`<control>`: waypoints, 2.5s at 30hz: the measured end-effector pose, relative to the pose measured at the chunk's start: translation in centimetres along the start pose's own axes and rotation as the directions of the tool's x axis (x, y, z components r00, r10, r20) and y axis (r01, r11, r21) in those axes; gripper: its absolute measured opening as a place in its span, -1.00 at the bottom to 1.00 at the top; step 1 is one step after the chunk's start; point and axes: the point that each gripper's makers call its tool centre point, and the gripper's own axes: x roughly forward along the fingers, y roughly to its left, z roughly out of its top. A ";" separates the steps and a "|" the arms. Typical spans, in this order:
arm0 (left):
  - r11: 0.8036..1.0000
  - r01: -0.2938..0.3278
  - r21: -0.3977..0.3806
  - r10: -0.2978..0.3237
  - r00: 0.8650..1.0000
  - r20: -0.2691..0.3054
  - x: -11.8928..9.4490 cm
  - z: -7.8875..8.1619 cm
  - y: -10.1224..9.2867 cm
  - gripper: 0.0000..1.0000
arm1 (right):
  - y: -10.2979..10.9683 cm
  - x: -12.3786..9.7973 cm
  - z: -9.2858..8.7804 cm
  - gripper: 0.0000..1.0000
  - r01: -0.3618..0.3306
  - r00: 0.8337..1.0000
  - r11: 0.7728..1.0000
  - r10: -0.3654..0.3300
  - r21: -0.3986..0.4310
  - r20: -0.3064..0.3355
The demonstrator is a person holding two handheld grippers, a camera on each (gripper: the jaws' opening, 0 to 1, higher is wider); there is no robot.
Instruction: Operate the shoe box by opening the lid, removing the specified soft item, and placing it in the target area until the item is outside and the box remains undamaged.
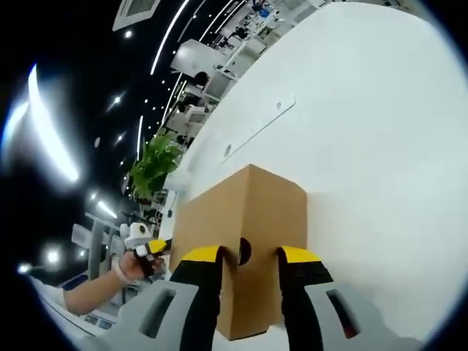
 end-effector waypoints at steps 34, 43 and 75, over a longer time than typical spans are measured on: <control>0.654 -0.241 0.717 0.137 0.970 0.202 -3.5 3.7 -8.9 0.75 | 0.0 0.1 0.0 -0.42 -0.011 1.000 1.000 0.011 0.007 -0.007; 0.480 -0.242 0.843 0.141 0.970 0.198 -3.5 1.8 -11.1 0.71 | 0.0 0.1 0.0 -0.42 -0.014 1.000 1.000 0.014 0.011 -0.014; -0.091 -0.251 0.964 0.251 0.930 0.266 -2.4 -6.1 -11.3 0.67 | 1.8 -0.2 -1.3 -0.41 -0.011 1.000 1.000 0.011 0.010 -0.004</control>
